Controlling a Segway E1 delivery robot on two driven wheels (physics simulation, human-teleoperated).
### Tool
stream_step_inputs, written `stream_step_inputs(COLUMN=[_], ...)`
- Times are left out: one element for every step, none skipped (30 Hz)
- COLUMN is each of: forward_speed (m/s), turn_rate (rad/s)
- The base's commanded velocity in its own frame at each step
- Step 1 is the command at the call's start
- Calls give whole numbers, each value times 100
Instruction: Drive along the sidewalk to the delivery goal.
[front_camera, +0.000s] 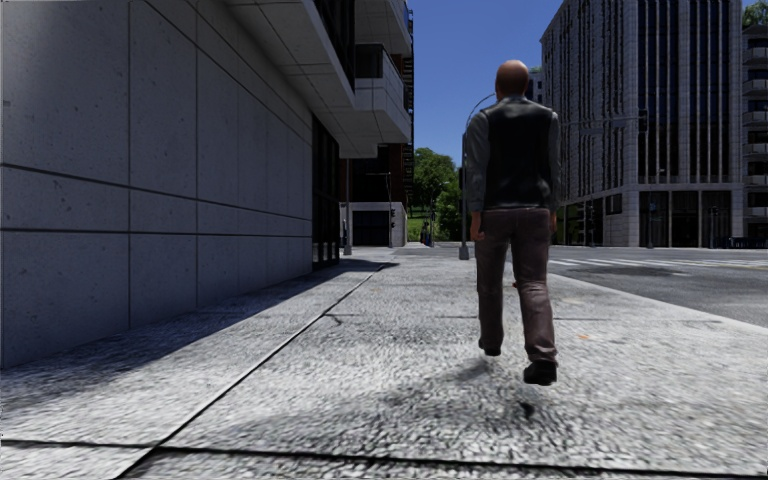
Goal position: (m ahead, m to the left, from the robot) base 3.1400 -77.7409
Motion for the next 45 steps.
stream_step_inputs(forward_speed=[109,107,107,107,105,105,98,96,95,95,92,86,86,79,76,72,72,71,70,70,70,70,70,70,70,70,70,70,70,70,69,69,68,66,65,65,64,64,64,64,64,64,64,64,64], turn_rate=[0,0,0,0,0,0,0,0,0,0,0,0,0,0,-7,-20,-20,-28,-31,-31,-31,-19,-1,-1,0,0,0,0,0,0,-10,-10,-26,-31,-34,-34,-35,-36,-36,-36,-36,-36,-36,-36,-36])
